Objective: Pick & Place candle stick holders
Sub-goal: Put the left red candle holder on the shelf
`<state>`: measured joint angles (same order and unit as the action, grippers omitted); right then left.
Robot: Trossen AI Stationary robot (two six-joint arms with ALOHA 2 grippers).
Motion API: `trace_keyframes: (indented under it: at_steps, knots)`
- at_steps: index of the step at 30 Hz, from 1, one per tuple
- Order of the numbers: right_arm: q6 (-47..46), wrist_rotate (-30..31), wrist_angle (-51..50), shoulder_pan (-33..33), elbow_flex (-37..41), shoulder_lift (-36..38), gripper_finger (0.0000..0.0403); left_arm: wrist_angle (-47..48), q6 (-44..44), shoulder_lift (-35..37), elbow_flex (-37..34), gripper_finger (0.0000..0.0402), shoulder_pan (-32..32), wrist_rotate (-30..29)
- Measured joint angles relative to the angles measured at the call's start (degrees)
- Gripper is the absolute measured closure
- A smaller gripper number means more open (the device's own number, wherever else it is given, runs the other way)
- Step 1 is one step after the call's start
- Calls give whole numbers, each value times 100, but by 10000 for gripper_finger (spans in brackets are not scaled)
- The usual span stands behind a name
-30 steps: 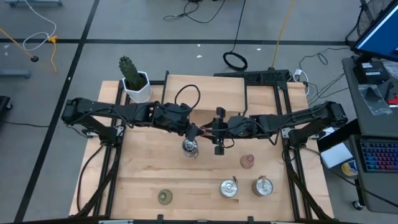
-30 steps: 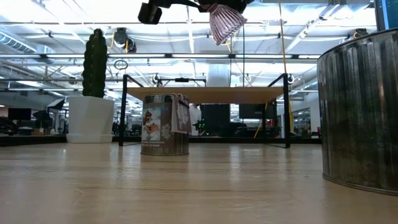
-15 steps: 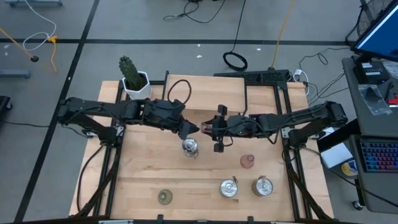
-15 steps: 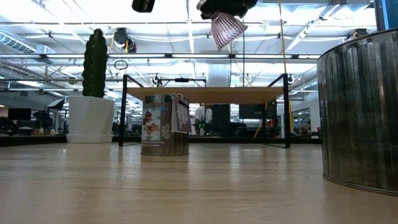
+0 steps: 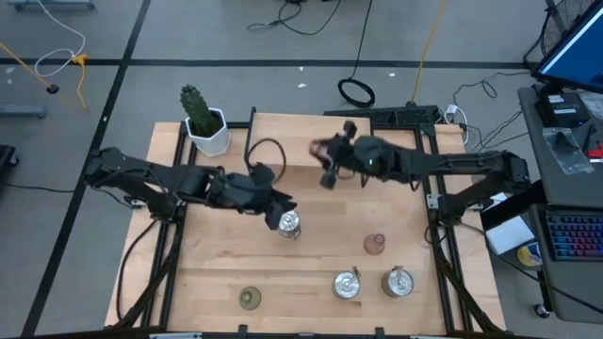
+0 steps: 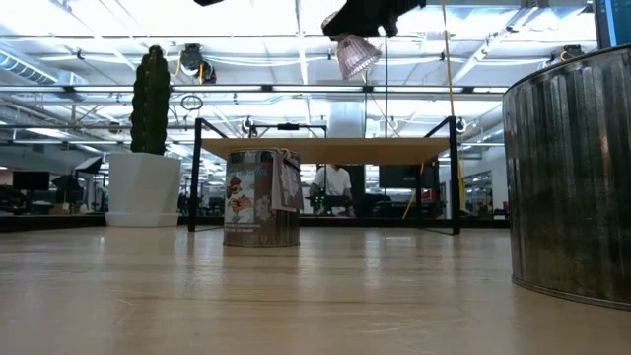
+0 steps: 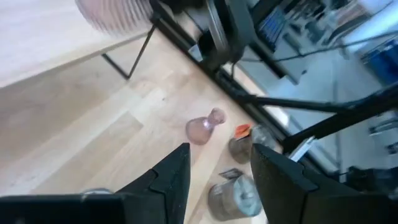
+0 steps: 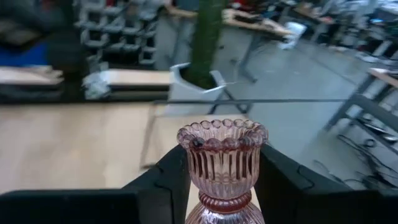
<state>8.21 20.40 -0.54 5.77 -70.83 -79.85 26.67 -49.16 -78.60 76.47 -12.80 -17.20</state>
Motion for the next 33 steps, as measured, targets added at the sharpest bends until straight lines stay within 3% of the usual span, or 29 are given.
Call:
trace_keyframes:
  at_steps: [5, 15, 22, 33]
  knots:
    - [-173, -692, 375, 681, 0, 0, 272, 80, -31, 8, 0, 234, -386, -589]
    - [-417, -717, 494, 1578, 75, 0, 272, 198, -88, 1, 0, 234, -922, -1492]
    - [-1088, -867, 1859, 1989, 1129, -4, 272, 233, -99, 1, 0, 234, -987, -1636]
    - [-1547, -501, 3815, 2339, 2631, 2, 272, 237, -62, -1, 0, 234, -960, -1645]
